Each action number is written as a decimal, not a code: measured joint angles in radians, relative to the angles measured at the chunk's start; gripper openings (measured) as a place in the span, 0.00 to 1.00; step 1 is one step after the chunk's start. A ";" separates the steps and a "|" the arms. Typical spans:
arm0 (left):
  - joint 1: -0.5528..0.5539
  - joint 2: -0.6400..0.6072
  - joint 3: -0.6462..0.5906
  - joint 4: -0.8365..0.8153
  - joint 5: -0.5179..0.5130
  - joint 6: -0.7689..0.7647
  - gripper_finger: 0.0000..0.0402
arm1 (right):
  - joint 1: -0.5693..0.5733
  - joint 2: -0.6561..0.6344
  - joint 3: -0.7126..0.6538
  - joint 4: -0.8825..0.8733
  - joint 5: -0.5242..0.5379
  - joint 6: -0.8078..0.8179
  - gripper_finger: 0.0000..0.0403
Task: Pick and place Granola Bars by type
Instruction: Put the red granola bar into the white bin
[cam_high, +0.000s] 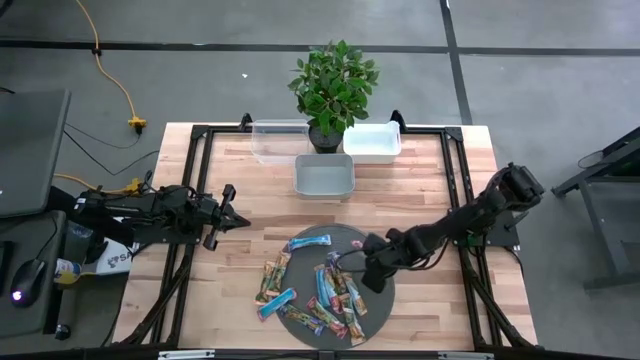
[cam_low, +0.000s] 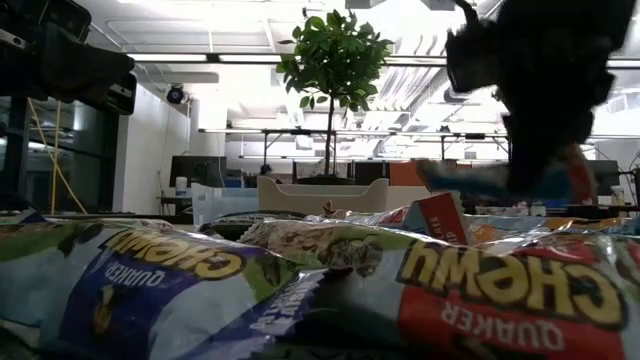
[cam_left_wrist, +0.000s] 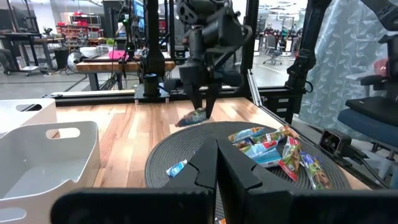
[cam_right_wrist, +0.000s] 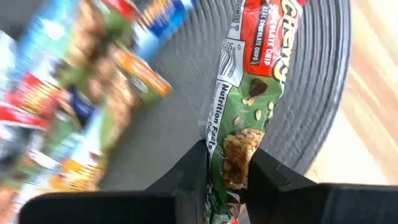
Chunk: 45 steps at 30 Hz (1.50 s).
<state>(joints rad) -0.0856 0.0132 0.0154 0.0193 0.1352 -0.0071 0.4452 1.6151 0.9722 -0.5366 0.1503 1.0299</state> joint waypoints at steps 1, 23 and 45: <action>0.000 0.000 0.000 0.000 0.000 0.000 0.00 | -0.003 -0.012 0.000 0.016 0.007 -0.002 0.16; 0.000 0.000 0.000 0.000 0.001 0.000 0.00 | -0.224 -0.183 0.002 0.480 0.170 -0.095 0.16; 0.000 0.000 0.000 0.000 0.005 0.000 0.00 | -0.597 -0.430 0.003 -0.291 0.229 -0.641 0.16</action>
<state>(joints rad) -0.0855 0.0135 0.0157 0.0193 0.1398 -0.0071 -0.1513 1.1851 0.9752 -0.8278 0.3795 0.3885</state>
